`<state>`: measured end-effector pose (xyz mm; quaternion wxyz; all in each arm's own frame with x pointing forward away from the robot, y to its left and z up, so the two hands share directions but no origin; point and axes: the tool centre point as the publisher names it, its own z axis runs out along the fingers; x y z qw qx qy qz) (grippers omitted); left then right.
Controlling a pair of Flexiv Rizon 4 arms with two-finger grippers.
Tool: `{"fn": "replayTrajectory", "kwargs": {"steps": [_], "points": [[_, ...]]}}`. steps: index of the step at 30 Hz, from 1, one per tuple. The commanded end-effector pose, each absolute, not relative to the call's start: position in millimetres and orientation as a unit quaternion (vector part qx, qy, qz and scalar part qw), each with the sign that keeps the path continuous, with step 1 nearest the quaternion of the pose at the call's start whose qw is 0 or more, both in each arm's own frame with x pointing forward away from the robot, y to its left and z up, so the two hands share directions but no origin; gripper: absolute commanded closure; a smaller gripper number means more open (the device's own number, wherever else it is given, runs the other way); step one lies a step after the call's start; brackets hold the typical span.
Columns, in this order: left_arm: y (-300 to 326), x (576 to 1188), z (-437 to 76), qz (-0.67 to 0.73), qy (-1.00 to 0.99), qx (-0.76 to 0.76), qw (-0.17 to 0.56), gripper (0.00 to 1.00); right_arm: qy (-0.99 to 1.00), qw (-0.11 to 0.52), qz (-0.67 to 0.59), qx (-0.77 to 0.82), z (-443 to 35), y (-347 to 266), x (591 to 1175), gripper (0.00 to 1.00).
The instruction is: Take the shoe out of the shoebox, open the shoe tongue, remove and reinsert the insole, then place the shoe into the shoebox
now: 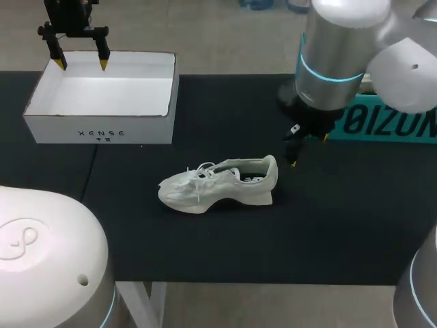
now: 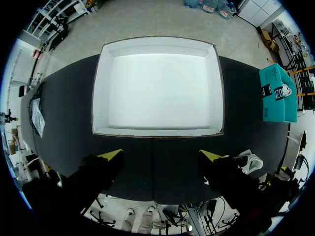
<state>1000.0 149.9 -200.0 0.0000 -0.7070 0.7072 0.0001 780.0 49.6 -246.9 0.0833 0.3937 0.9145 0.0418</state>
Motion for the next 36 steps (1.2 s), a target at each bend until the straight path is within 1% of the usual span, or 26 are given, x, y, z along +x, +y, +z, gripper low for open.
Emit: {"fn": "replayTrajectory", "kwargs": {"steps": [1, 3, 5, 8, 9, 10, 11, 22, 23, 25, 27, 30, 36], "points": [[149.9, 1000.0, -200.0, 0.000, 0.707, -0.707, 0.000, 0.00, 0.971, -0.037, 0.168, 0.167, -248.7, 40.6, 779.2, 0.00], [149.9, 1000.0, -200.0, 0.000, 0.707, -0.707, 0.000, 0.00, 0.977, -0.027, 0.163, 0.136, -249.0, 38.9, 781.9, 0.00], [149.9, 1000.0, -200.0, 0.000, 0.707, -0.707, 0.000, 0.00, 0.986, 0.008, 0.157, 0.048, -253.4, 34.0, 787.0, 0.00], [149.9, 1000.0, -200.0, 0.000, 0.707, -0.707, 0.000, 0.00, 0.979, 0.033, 0.194, -0.053, -260.5, 24.8, 791.3, 0.00], [149.9, 1000.0, -200.0, 0.000, 0.707, -0.707, 0.000, 0.00, 0.975, 0.035, 0.206, -0.077, -262.5, 23.0, 792.8, 0.00], [149.9, 1000.0, -200.0, 0.000, 0.707, -0.707, 0.000, 0.00, 0.963, 0.023, 0.238, -0.123, -266.4, 20.6, 796.0, 0.00], [149.9, 1000.0, -200.0, 0.000, 0.707, -0.707, 0.000, 0.00, 0.970, 0.003, 0.205, -0.127, -270.3, 19.8, 799.9, 0.00], [149.9, 1000.0, -200.0, 0.000, 0.707, -0.707, 0.000, 0.00, 0.970, 0.003, 0.205, -0.127, -270.3, 19.8, 799.9, 0.00], [149.9, 1000.0, -200.0, 0.000, 0.707, -0.707, 0.000, 0.00, 0.971, 0.006, 0.206, -0.122, -278.8, 22.0, 802.2, 0.00], [149.9, 1000.0, -200.0, 0.000, 0.707, -0.707, 0.000, 0.00, 0.965, 0.035, 0.245, -0.090, -292.8, 28.7, 804.7, 0.00], [149.9, 1000.0, -200.0, 0.000, 0.707, -0.707, 0.000, 0.00, 0.962, 0.065, 0.258, -0.058, -305.6, 33.0, 807.2, 0.00], [149.9, 1000.0, -200.0, 0.000, 0.707, -0.707, 0.000, 0.00, 0.951, 0.079, 0.300, -0.018, -322.6, 36.1, 813.2, 0.00], [149.9, 1000.0, -200.0, 0.000, 0.707, -0.707, 0.000, 0.00, 0.935, 0.065, 0.349, 0.001, -344.2, 42.9, 817.2, 0.00]]}}
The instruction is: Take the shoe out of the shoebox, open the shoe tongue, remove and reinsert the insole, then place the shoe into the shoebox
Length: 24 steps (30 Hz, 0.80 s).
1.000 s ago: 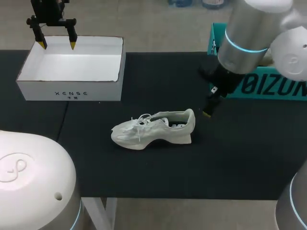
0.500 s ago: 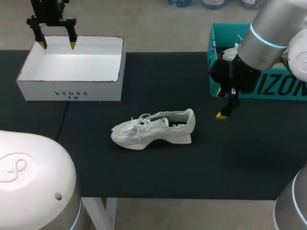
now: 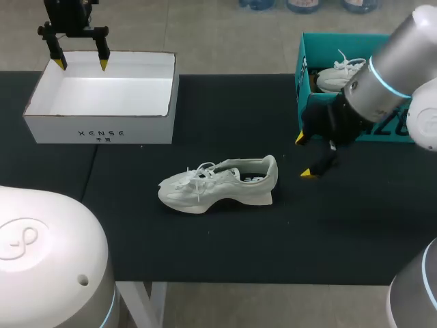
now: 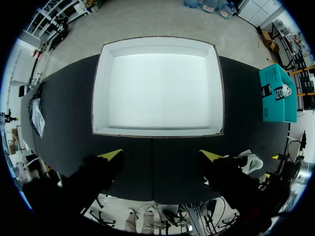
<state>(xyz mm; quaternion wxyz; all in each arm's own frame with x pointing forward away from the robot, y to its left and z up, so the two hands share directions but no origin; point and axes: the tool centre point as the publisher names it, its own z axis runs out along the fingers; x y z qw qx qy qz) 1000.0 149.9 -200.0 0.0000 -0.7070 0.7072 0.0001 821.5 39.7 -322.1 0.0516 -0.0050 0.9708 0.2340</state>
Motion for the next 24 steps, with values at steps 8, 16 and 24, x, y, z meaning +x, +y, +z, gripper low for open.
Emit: {"fn": "replayTrajectory", "kwargs": {"steps": [8, 16, 24], "points": [[149.9, 1000.0, -200.0, 0.000, 0.707, -0.707, 0.000, 0.00, 0.912, 0.038, 0.407, -0.040, -367.1, 56.3, 823.6, 0.00], [149.9, 1000.0, -200.0, 0.000, 0.707, -0.707, 0.000, 0.00, 0.904, 0.026, 0.425, -0.034, -383.3, 85.4, 832.9, 0.00], [149.9, 1000.0, -200.0, 0.000, 0.707, -0.707, 0.000, 0.00, 0.902, 0.024, 0.430, -0.027, -394.5, 105.2, 835.3, 0.00]]}}
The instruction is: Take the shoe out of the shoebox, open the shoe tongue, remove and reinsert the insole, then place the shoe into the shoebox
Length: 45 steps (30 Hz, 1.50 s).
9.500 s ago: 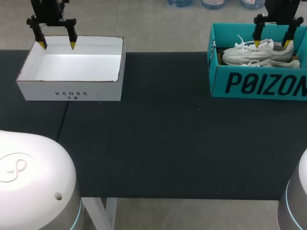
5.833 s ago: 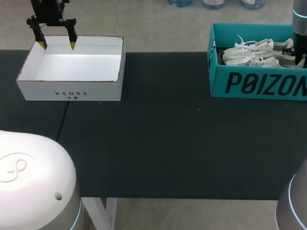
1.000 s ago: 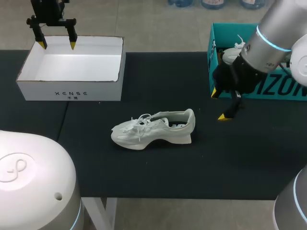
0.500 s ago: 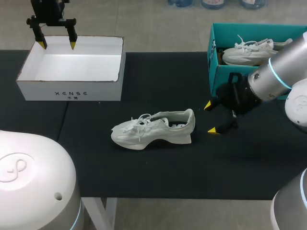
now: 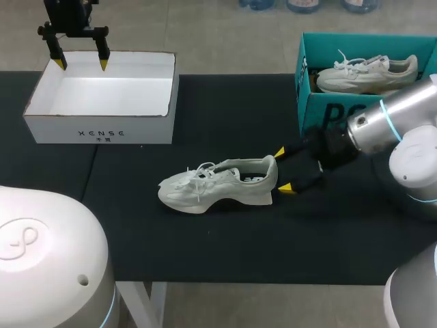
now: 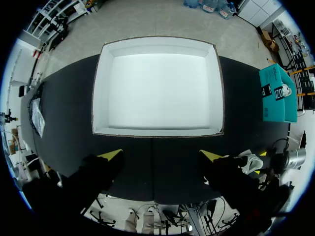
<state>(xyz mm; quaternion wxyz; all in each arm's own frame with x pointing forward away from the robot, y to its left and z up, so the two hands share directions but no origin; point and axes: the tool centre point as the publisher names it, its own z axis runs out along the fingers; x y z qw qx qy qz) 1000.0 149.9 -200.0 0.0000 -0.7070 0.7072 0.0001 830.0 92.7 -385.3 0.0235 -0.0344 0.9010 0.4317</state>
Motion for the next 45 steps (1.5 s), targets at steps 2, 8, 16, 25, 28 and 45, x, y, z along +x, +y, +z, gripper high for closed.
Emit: {"fn": "replayTrajectory", "kwargs": {"steps": [2, 8, 16, 25, 28, 45], "points": [[149.9, 1000.0, -200.0, 0.000, 0.707, -0.707, 0.000, 0.00, 0.902, 0.027, 0.431, -0.019, -397.0, 107.6, 835.5, 0.00], [149.9, 1000.0, -200.0, 0.000, 0.707, -0.707, 0.000, 0.00, 0.901, 0.039, 0.432, 0.005, -404.6, 118.8, 836.7, 0.00], [149.9, 1000.0, -200.0, 0.000, 0.707, -0.707, 0.000, 0.00, 0.902, 0.030, 0.430, -0.001, -416.2, 132.4, 831.8, 0.00], [149.9, 1000.0, -200.0, 0.000, 0.707, -0.707, 0.000, 0.00, 0.908, 0.020, 0.418, 0.004, -429.1, 131.8, 832.3, 0.58], [149.9, 1000.0, -200.0, 0.000, 0.707, -0.707, 0.000, 0.00, 0.910, 0.021, 0.415, 0.007, -430.8, 131.7, 833.7, 1.00], [122.6, 981.2, -191.5, 0.013, 0.638, -0.768, 0.052, 0.00, 0.911, 0.023, 0.411, 0.011, -431.1, 131.6, 834.2, 1.00]]}}
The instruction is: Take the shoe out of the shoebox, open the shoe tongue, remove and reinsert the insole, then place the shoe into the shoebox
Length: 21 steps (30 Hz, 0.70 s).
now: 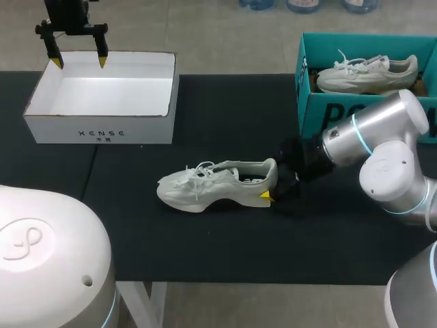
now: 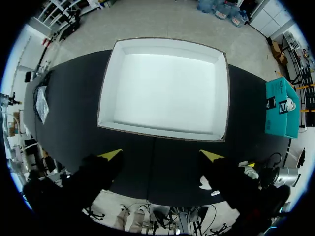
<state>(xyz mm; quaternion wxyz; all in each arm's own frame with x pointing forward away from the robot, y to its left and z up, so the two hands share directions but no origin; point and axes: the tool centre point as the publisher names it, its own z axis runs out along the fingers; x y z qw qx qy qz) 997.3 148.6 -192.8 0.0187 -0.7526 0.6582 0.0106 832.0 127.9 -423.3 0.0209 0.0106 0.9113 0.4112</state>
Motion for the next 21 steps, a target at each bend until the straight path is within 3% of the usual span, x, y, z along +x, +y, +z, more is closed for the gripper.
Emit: {"fn": "replayTrajectory", "kwargs": {"steps": [1, 9, 21], "points": [[116.3, 977.5, -192.6, 0.025, 0.619, -0.783, 0.056, 0.00, 0.911, 0.023, 0.411, 0.011, -431.1, 131.6, 834.2, 1.00], [54.2, 950.1, -217.2, 0.041, 0.573, -0.817, 0.049, 0.00, 0.911, 0.023, 0.411, 0.011, -431.1, 131.6, 834.2, 1.00], [-46.0, 891.1, -279.8, 0.048, 0.668, -0.742, -0.006, 0.00, 0.911, 0.023, 0.411, 0.011, -431.1, 131.6, 834.2, 1.00]]}}
